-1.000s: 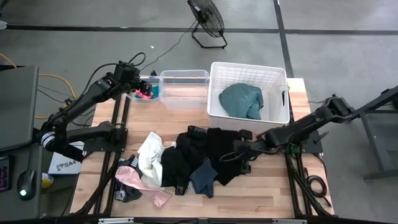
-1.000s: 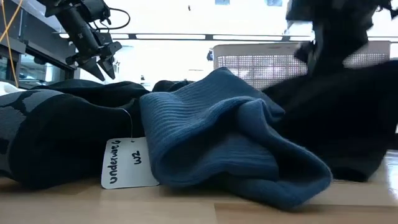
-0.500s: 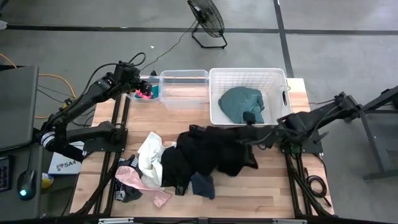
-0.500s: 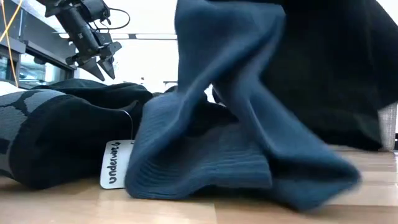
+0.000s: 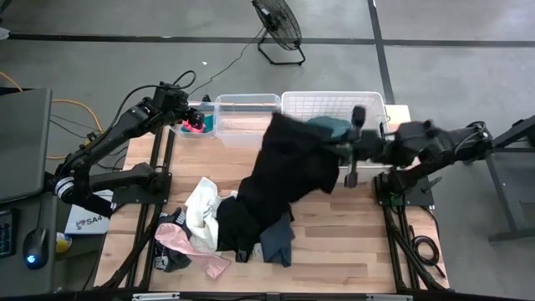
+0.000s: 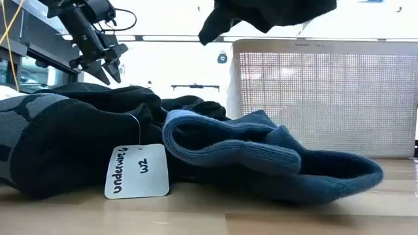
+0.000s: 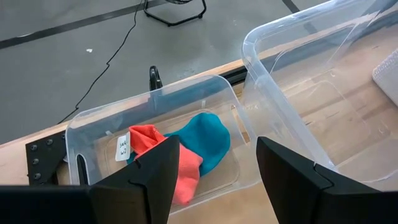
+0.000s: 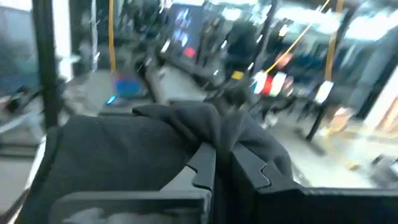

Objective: Pick & Place Cloths
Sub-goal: Put the black shirt into the white laundry organizer

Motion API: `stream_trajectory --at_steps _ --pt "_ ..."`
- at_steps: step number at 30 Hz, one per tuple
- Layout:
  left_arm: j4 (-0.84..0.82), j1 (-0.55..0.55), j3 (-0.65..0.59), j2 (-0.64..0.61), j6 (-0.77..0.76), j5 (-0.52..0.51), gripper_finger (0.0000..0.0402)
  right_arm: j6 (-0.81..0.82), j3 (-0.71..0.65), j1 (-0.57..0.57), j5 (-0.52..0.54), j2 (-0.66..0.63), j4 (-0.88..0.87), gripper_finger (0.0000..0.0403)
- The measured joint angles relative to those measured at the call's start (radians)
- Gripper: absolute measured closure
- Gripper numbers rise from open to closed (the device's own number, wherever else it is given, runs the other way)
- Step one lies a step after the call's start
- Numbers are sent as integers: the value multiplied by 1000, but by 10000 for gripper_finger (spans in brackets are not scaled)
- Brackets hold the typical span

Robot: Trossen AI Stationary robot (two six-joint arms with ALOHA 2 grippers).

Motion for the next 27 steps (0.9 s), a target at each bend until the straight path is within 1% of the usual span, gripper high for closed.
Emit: stream_trajectory --at_steps 6,11,13,16,19,22,27 --pt "0 0 0 0 0 0 195 -141 58 -50 99 -21 45 391" --pt "0 0 0 0 0 -1 195 -214 71 -90 237 -28 48 391" --pt "0 0 0 0 0 -1 195 -245 71 -100 244 -32 31 391" --pt "0 0 0 0 0 -3 195 -273 71 -114 194 -37 9 391" --pt "0 0 0 0 0 -3 195 -278 70 -138 105 -50 -7 391" --pt "0 0 0 0 0 -3 195 -263 70 -167 -15 -73 -4 390" --pt "0 0 0 0 0 -3 195 -176 70 -240 -268 -123 -4 390"
